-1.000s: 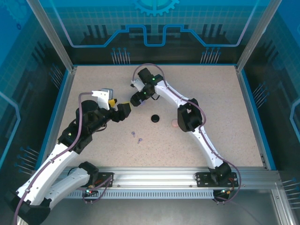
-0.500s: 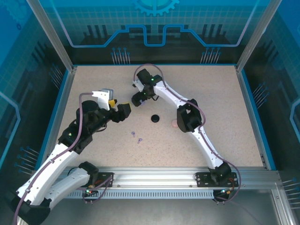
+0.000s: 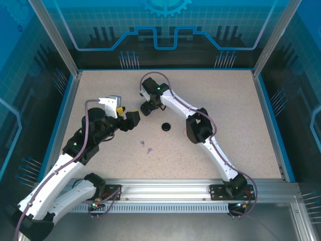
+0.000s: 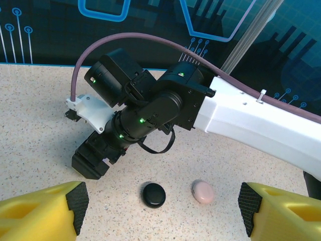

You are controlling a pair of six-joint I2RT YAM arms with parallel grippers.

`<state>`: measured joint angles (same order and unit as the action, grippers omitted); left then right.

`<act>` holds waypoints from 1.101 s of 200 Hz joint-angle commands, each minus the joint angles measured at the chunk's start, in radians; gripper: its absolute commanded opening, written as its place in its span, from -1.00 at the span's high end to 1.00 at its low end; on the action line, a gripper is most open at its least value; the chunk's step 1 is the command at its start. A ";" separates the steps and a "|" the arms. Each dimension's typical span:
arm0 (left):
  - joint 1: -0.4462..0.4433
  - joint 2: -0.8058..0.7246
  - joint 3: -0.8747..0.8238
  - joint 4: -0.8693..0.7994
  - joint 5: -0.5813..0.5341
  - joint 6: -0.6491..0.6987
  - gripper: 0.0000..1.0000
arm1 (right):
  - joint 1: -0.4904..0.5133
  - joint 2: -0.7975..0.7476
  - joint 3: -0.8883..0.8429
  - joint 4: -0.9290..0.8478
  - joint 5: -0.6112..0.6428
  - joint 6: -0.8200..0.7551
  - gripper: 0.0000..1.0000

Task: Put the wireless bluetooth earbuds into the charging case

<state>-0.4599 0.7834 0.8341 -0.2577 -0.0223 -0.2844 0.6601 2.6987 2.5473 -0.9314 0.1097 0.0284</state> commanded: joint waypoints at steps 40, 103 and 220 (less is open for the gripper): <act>0.009 -0.010 -0.009 0.006 0.005 0.013 -0.62 | -0.016 -0.064 -0.082 -0.034 0.041 0.010 -0.58; 0.010 -0.009 -0.009 0.006 0.006 0.010 -0.62 | -0.016 -0.094 -0.131 -0.002 0.020 0.027 -0.42; 0.010 -0.013 -0.006 0.000 0.000 0.021 -0.63 | -0.019 -0.044 -0.048 0.014 -0.040 0.022 -0.45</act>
<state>-0.4599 0.7834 0.8341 -0.2577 -0.0223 -0.2844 0.6468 2.6297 2.4489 -0.9005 0.0715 0.0452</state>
